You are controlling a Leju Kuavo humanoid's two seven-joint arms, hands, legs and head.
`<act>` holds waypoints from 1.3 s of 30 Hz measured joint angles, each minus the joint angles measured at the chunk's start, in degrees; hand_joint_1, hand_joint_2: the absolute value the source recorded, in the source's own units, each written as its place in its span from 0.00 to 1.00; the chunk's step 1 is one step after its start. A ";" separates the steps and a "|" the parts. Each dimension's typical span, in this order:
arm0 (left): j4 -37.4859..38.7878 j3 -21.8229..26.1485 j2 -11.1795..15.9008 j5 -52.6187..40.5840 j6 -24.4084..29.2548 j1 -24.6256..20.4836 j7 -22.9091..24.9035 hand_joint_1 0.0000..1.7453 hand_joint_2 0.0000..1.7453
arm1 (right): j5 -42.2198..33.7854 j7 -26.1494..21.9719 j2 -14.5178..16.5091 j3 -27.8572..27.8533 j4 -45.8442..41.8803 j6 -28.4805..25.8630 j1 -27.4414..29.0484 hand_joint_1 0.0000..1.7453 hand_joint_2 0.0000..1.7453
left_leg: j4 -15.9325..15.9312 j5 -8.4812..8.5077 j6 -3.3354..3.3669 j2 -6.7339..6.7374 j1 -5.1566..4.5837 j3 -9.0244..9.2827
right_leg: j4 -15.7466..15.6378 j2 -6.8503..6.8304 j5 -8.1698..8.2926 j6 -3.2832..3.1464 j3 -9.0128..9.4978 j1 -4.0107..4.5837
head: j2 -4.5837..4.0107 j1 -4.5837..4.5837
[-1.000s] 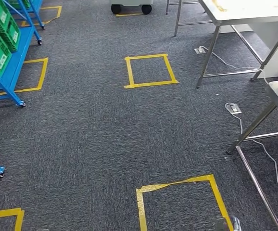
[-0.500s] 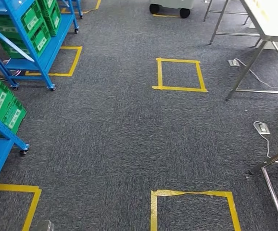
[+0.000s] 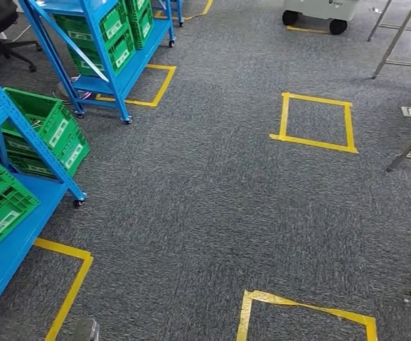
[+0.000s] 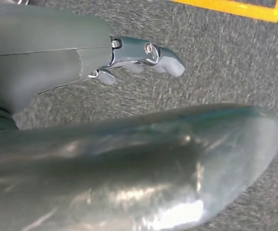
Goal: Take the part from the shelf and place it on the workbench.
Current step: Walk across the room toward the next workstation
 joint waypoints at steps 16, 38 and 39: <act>3.99 -5.16 -0.83 -0.87 1.49 -3.50 0.72 0.00 0.00 | -3.09 1.77 0.72 -0.26 -5.67 -0.09 3.09 0.00 0.00 | -5.97 2.80 2.44 3.80 0.00 4.64 | 8.54 -3.35 -5.99 2.76 -3.03 -0.11 | 0.00 0.49; 4.57 -7.62 0.45 9.27 0.76 -1.54 -0.33 0.00 0.00 | 6.89 -2.09 1.25 -1.73 -2.99 -1.09 0.83 0.00 0.00 | -0.20 2.25 0.33 3.51 -0.38 1.64 | 0.57 -4.02 -1.57 0.27 1.03 0.07 | 0.00 -0.23; 4.47 -7.62 0.70 9.65 0.58 -1.31 -0.35 0.00 0.00 | 7.36 -2.29 1.27 -1.69 -2.69 -1.03 0.52 0.00 0.00 | -3.48 3.04 0.65 3.95 -0.55 3.45 | 0.61 -4.17 -1.68 0.48 1.02 0.19 | 0.00 -0.20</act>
